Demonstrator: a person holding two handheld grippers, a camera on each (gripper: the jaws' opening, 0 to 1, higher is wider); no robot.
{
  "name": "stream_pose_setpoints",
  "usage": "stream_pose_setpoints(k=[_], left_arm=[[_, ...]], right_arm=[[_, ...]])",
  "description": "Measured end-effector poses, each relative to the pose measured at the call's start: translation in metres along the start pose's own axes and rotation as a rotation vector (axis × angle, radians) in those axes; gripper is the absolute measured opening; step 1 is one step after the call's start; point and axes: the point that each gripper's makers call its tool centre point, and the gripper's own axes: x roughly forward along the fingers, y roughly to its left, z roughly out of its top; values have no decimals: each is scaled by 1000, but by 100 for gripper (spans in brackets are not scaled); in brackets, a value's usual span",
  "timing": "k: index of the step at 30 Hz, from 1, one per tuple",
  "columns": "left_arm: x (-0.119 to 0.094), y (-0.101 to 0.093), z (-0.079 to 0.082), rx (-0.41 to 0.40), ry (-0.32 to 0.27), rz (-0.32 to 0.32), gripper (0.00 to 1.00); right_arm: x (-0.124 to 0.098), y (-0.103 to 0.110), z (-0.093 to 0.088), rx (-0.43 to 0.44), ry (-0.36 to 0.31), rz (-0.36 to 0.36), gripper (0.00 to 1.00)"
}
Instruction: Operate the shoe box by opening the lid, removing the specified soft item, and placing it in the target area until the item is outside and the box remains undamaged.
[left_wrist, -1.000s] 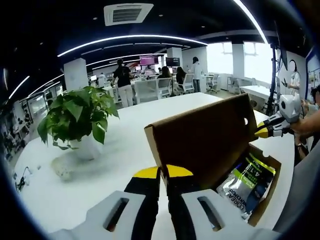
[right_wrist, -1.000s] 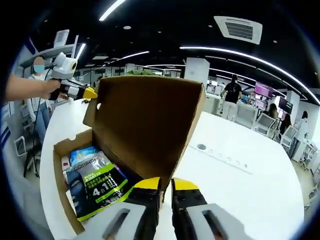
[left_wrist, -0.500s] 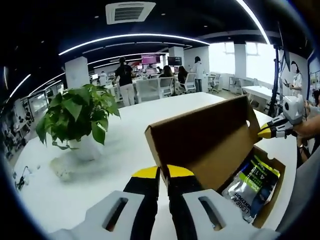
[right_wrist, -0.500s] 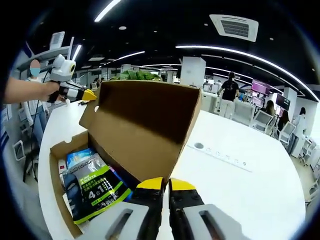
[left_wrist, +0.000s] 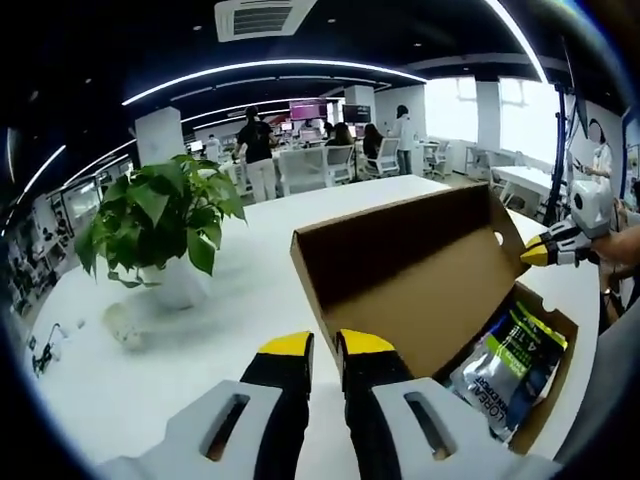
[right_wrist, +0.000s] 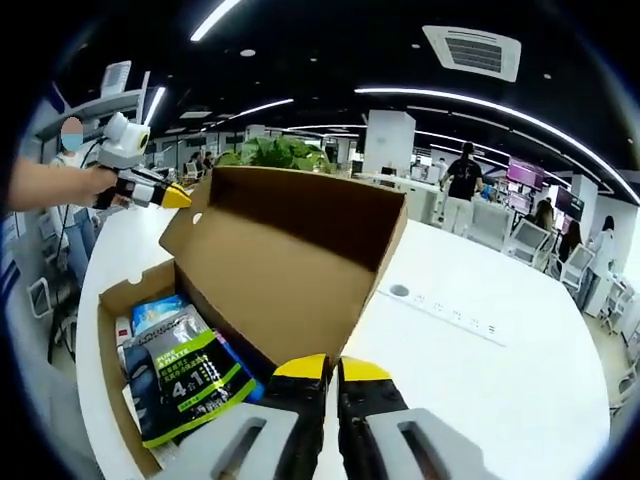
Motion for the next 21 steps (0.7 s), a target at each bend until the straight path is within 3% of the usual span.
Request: stream_pose_setpoints(k=[16, 21], left_arm=[[1, -10, -39, -78, 67, -15, 8], [3, -10, -43, -101, 70, -16, 5]], right_arm=[[6, -3, 1, 7, 8, 2, 0], [8, -4, 0, 11, 9, 2, 0]])
